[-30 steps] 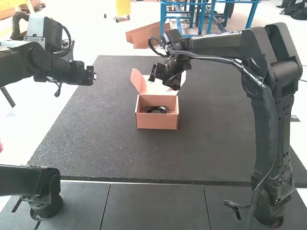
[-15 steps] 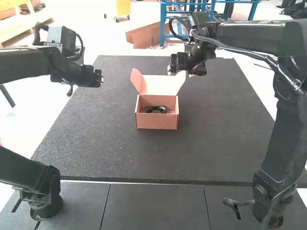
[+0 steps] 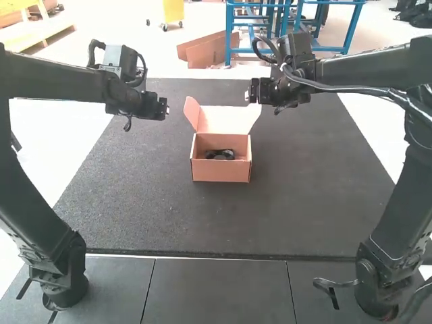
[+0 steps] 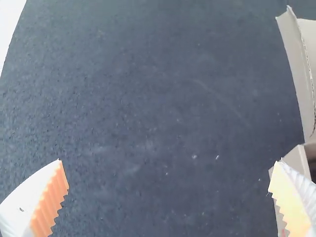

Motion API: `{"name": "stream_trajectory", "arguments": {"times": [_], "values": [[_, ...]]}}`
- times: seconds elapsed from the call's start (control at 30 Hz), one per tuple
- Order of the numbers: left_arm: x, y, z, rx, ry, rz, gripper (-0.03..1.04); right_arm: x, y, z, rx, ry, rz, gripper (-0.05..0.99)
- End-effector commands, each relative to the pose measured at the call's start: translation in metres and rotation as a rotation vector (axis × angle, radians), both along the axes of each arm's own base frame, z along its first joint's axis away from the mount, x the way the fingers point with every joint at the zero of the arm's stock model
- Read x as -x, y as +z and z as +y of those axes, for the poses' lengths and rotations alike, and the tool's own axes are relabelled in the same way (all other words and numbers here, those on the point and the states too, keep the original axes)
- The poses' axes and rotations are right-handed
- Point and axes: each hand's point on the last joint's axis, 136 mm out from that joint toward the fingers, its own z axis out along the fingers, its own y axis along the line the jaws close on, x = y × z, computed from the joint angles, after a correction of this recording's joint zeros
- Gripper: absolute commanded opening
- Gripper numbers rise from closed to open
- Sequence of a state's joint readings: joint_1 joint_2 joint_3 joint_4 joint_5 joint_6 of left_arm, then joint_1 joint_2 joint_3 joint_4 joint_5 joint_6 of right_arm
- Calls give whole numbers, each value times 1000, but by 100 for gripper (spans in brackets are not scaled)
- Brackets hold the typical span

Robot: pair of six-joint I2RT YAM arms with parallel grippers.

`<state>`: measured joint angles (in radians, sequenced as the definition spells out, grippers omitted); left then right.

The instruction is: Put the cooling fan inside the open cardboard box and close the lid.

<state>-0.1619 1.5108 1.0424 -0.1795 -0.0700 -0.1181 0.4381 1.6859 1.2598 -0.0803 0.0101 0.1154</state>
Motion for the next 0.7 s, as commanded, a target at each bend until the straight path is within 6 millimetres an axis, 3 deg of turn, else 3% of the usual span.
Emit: {"name": "stream_trajectory", "arguments": {"times": [0.0,0.27,0.43,0.67], "values": [[-16,13,-2,16,-1,-48,96,-10,16,-5,-12,-19,-54,90],[-40,2,16,18,39,-72,96,-18,8,-1,-12,-20,-37,90],[-51,-3,14,23,34,-81,96,-24,1,1,-10,-22,-31,90],[-67,5,9,28,23,-107,96,-37,1,0,-21,-42,-35,90]]}}
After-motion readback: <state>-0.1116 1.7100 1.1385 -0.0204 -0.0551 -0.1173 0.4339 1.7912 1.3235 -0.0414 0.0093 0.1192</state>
